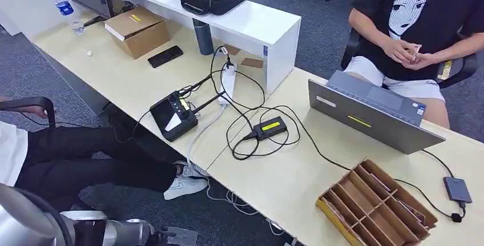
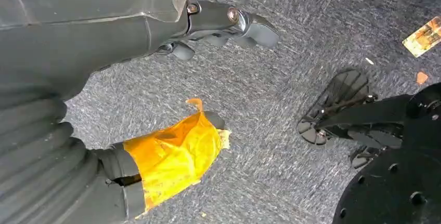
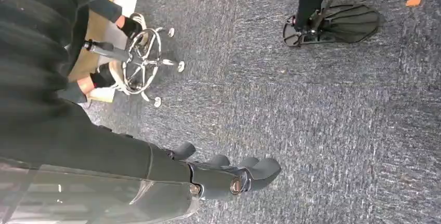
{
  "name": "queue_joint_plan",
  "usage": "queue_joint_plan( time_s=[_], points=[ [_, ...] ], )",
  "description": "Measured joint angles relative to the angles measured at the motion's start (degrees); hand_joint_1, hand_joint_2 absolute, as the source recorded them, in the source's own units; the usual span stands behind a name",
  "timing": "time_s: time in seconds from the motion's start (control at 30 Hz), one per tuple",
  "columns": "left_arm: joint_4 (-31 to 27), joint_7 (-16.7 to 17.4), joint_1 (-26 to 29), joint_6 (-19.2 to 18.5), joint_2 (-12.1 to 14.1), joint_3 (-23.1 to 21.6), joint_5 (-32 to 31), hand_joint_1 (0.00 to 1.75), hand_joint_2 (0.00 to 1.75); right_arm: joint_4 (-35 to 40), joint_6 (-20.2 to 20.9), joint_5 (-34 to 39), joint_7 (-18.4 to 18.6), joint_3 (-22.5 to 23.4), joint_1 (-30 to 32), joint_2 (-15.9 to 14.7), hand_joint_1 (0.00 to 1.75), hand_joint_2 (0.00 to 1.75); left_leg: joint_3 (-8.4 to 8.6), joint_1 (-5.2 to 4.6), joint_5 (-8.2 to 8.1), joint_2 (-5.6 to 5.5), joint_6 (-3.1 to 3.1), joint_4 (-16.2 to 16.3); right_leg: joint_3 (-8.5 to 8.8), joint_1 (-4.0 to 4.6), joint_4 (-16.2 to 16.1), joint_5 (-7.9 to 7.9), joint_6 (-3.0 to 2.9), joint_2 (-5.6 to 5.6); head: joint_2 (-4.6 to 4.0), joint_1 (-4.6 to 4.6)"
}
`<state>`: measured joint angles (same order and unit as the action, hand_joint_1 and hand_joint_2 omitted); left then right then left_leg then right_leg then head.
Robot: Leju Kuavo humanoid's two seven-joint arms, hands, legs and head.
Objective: Pass the card to the sensor for recognition and then transmit it.
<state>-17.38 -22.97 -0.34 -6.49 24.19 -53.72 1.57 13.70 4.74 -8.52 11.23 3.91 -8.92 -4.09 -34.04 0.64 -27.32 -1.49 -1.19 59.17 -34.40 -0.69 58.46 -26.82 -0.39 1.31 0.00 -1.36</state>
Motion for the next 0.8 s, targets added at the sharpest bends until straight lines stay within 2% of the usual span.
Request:
queue_joint_plan(
  time_s=[0.33,0.5,0.57,0.63,0.73,0.8],
  points=[
    [0.24,-0.09,0.01,-1.09,0.05,0.02,-0.11,0.0,1.75,0.0,0.04,-0.74,0.0,0.0,-0.05,0.0,0.0,1.75,0.0,0.0,0.0,0.0,0.0,0.0,0.0,0.0,0.0,0.0,0.0,0.0,0.0,0.02],
    [0.24,0.83,-0.25,-1.38,0.57,-0.66,-4.13,0.0,1.75,0.0,0.33,-1.38,0.57,0.0,-0.21,0.0,0.0,1.75,0.0,0.0,0.0,0.0,0.0,0.0,0.0,0.0,0.0,0.0,0.0,0.0,0.0,0.02],
    [0.24,2.95,-0.87,-5.13,1.14,-2.08,-5.88,0.0,1.75,0.0,0.83,-2.38,1.25,0.0,-0.67,0.0,0.0,1.75,-0.01,0.0,0.0,-0.01,0.0,0.0,0.0,0.0,0.02,0.0,0.0,0.0,0.0,0.0],
    [0.24,4.07,-1.45,-12.55,1.97,-3.39,-6.19,0.0,1.75,0.0,1.33,-3.54,1.97,-0.02,-1.5,0.09,0.0,1.75,0.03,0.0,0.01,0.02,-0.01,0.0,0.0,0.0,0.03,0.01,-0.02,0.03,0.0,0.0],
    [0.24,1.58,-1.87,-21.72,3.23,-4.55,-4.68,0.0,1.75,0.0,2.18,-4.46,2.54,-0.18,-2.75,0.24,0.0,1.75,0.03,0.01,0.04,0.01,-0.04,0.0,0.0,0.01,0.03,0.02,-0.02,0.02,0.0,0.02],
    [0.24,-1.3,-1.87,-24.65,4.07,-4.89,-3.83,0.0,1.75,0.0,2.45,-4.92,2.54,-0.33,-3.33,0.37,0.0,1.75,0.03,0.01,0.04,-0.02,-0.05,0.0,0.01,0.01,0.03,0.01,-0.02,0.0,0.0,0.02]
  ],
)
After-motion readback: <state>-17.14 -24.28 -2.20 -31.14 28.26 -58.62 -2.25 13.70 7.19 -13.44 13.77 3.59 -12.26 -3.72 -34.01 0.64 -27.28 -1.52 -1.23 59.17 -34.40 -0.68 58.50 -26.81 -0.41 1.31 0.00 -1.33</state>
